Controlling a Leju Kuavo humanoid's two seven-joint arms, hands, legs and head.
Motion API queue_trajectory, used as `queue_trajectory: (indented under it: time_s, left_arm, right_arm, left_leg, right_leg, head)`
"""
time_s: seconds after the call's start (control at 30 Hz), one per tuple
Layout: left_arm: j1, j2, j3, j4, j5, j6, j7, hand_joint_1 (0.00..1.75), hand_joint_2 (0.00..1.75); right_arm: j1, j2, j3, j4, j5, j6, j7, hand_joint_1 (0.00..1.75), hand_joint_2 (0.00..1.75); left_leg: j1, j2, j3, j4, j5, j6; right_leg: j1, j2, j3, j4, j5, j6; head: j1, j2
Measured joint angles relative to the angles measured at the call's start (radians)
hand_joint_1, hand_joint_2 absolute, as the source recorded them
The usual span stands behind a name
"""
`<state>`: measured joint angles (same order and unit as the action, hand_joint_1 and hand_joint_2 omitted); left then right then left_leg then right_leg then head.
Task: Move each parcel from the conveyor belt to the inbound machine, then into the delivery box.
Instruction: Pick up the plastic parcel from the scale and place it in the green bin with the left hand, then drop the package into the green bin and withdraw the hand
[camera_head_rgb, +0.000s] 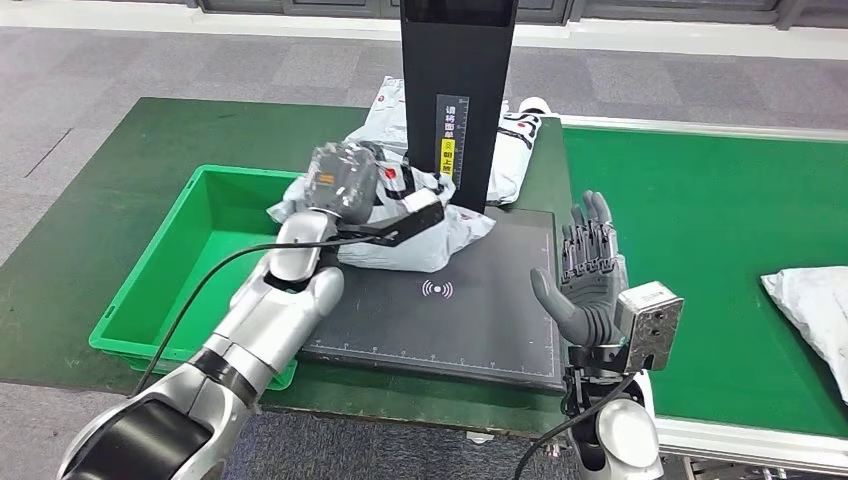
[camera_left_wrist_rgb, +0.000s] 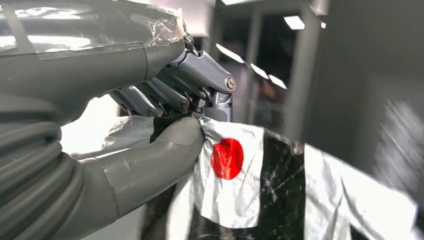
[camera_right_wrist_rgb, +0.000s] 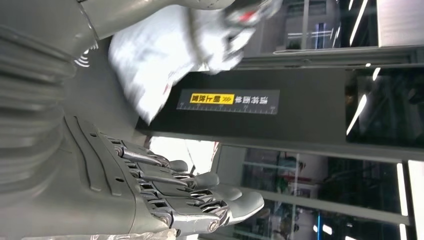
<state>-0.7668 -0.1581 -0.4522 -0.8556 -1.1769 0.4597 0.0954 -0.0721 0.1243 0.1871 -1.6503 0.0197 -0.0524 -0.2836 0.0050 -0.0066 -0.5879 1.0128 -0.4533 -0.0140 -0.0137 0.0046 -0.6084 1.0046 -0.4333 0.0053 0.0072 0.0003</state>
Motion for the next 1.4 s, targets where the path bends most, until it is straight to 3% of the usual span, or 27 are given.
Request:
queue_trajectory:
  time_s: [0.2, 0.47, 0.83, 1.13, 1.4]
  left_arm:
    - [0.037, 0.077, 0.108, -0.156, -0.073, 0.058, 0.033, 1.75, 1.75]
    - [0.094, 0.122, 0.196, -0.293, -0.155, 0.06, 0.075, 1.75, 1.75]
    - [0.114, 0.166, 0.252, -0.344, -0.221, 0.055, 0.122, 1.75, 1.75]
    - [0.1, 0.236, 0.361, -0.345, -0.275, -0.009, 0.161, 1.75, 1.75]
    - [0.122, 0.265, 0.445, -0.338, -0.295, -0.05, 0.208, 1.75, 1.75]
  right_arm:
    - [0.044, 0.0, -0.007, -0.012, 0.002, -0.016, -0.004, 0.0, 1.75]
    - [0.067, -0.003, -0.007, -0.028, 0.009, -0.03, -0.002, 0.0, 1.75]
    - [0.083, -0.004, -0.007, -0.043, 0.011, -0.025, 0.018, 0.0, 1.75]
    - [0.097, -0.007, -0.007, -0.044, 0.016, -0.002, 0.035, 0.0, 1.75]
    - [0.112, -0.009, -0.007, -0.055, 0.03, 0.02, 0.054, 0.0, 1.75]
  left_leg:
    - [0.0, 0.0, 0.0, 0.0, 0.0, 0.0]
    - [0.0, 0.0, -0.001, 0.0, 0.0, 0.0]
    - [0.0, 0.0, -0.001, 0.0, 0.0, 0.0]
    - [0.0, 0.002, -0.001, 0.0, 0.0, -0.001]
    - [0.0, 0.001, -0.001, 0.0, 0.001, -0.001]
  right_leg:
    - [0.0, 0.0, 0.0, 0.0, 0.0, 0.0]
    - [0.0, 0.0, 0.0, 0.0, 0.0, 0.0]
    - [0.0, 0.0, -0.001, 0.0, 0.0, 0.0]
    - [0.0, 0.002, -0.002, 0.0, 0.0, -0.001]
    - [0.0, 0.002, -0.002, 0.0, 0.0, -0.001]
  head:
    - [0.0, 0.0]
    - [0.0, 0.0]
    - [0.0, 0.0]
    - [0.0, 0.0]
    - [0.0, 0.0]
